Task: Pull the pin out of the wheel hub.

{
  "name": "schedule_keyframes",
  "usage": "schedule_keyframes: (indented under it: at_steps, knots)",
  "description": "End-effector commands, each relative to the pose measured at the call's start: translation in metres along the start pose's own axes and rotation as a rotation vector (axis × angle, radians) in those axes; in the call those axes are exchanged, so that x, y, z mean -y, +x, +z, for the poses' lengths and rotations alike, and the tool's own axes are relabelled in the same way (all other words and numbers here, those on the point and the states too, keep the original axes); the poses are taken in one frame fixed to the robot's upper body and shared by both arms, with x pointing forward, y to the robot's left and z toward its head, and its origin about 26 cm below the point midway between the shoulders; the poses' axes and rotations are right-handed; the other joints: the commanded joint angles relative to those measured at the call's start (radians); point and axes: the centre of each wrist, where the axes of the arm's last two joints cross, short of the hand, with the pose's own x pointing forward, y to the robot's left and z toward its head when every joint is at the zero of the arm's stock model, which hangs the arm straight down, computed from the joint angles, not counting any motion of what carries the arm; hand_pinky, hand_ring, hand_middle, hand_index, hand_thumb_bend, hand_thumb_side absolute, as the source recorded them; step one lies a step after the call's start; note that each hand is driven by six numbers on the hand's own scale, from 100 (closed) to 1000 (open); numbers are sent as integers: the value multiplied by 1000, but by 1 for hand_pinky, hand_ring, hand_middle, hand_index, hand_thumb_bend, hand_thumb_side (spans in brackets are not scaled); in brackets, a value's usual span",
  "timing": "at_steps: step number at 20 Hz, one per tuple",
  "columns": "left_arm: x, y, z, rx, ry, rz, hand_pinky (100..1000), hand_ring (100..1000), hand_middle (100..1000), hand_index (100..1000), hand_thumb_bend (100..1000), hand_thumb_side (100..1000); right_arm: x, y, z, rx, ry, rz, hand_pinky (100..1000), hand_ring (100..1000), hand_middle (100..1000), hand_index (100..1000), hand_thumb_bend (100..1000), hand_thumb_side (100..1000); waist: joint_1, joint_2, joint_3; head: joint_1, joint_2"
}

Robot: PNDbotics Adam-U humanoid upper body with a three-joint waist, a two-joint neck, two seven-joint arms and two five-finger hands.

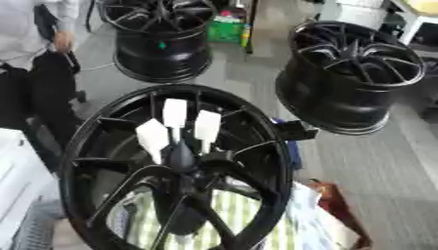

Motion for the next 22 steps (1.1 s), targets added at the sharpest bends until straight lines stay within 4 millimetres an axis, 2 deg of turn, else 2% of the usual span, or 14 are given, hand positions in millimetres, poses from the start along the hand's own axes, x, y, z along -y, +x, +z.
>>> schedule_keyframes:
  at_steps: [1,5,10,15,22]
  knots:
    - [1,7,-6,31,-29,-1,831,840,640,838,234,544,28,3,-13,-2,229,221,859,827,791,845,100,376,0,-10,5,-16,-3]
    - [1,7,-6,28,-40,2,831,841,640,838,232,546,28,-2,-30,5,568,404,881,850,806,855,100,444,-6,-11,12,-32,-4]
    - [2,8,-7,28,-53,7,831,842,640,838,230,547,9,-6,-48,41,840,525,894,864,812,860,135,502,-10,-11,15,-43,-8]
    - [2,7,-6,22,-56,12,832,843,641,838,229,549,-20,11,-71,137,899,550,892,860,809,859,131,501,-9,-13,16,-51,-4]
    - [4,7,-6,20,-58,23,832,844,642,838,227,550,-63,48,-98,277,859,500,885,853,807,856,100,474,-5,-15,23,-62,-8]
